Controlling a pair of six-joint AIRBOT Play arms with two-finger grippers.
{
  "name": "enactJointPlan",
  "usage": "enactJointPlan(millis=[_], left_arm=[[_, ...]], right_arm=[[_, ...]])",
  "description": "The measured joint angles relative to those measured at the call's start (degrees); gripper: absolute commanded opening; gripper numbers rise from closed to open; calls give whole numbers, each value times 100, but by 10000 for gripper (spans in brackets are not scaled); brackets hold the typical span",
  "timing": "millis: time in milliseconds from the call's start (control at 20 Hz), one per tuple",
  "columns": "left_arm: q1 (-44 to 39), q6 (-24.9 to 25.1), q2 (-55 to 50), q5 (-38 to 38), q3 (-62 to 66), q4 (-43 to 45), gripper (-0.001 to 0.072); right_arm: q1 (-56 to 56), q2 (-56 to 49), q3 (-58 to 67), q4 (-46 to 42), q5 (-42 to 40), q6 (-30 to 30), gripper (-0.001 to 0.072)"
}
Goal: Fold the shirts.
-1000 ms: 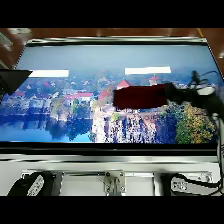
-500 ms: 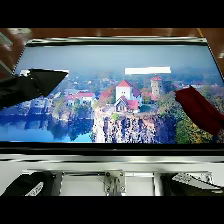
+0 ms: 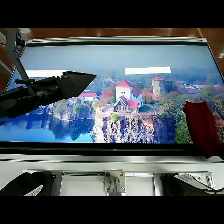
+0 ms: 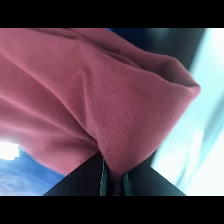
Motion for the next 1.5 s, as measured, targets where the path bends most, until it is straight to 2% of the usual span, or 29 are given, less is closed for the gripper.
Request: enactJointPlan(millis=[150, 200, 250, 300, 500, 750, 1050, 1100, 1150, 1250, 1350, 1400, 1450, 1500], left_arm=[[-63, -11, -31, 83, 0, 7, 35], [-72, -11, -37, 98, 0, 7, 35], [-81, -9, -39, 111, 0, 7, 35], [-85, -9, -42, 129, 0, 7, 35], [-98, 9, -48, 144, 0, 9, 35], [-33, 304, -52, 267, 0, 199, 35], [824, 431, -52, 496, 0, 494, 31], [977, 437, -59, 398, 9, 651, 30], [1093, 409, -87, 188, 46, 957, 30], [1207, -83, -260, -573, 197, 1867, 30], [1220, -702, -612, -1484, 435, 3023, 32], [1182, -925, -855, -1965, 584, 3589, 34], [1134, -1102, -1158, -2500, 767, 4146, 121], [1095, -1226, -1451, -2968, 935, 4572, 444]], right_arm=[[-48, 245, -240, -614, 44, 225, 61], [-55, 295, -315, -785, 46, 304, 157], [-61, 330, -387, -890, 46, 369, 428], [-66, 354, -461, -1005, 37, 422, 587], [-74, 463, -520, -1049, 103, 514, 595], [-59, 1086, 85, -483, 907, 511, 595], [529, 1985, 1283, 424, 1379, 487, 594], [789, 2055, 1482, 734, 1351, 326, 591], [1152, 2107, 1659, 1016, 1279, 168, 548], [2173, 2157, 1880, 1266, 1073, -9, 549], [3554, 2127, 1998, 975, 846, 63, 568], [4293, 2063, 2028, 647, 741, 197, 611], [5106, 1963, 2057, 208, 605, 367, 644], [5810, 1843, 2076, -232, 494, 560, 644]])
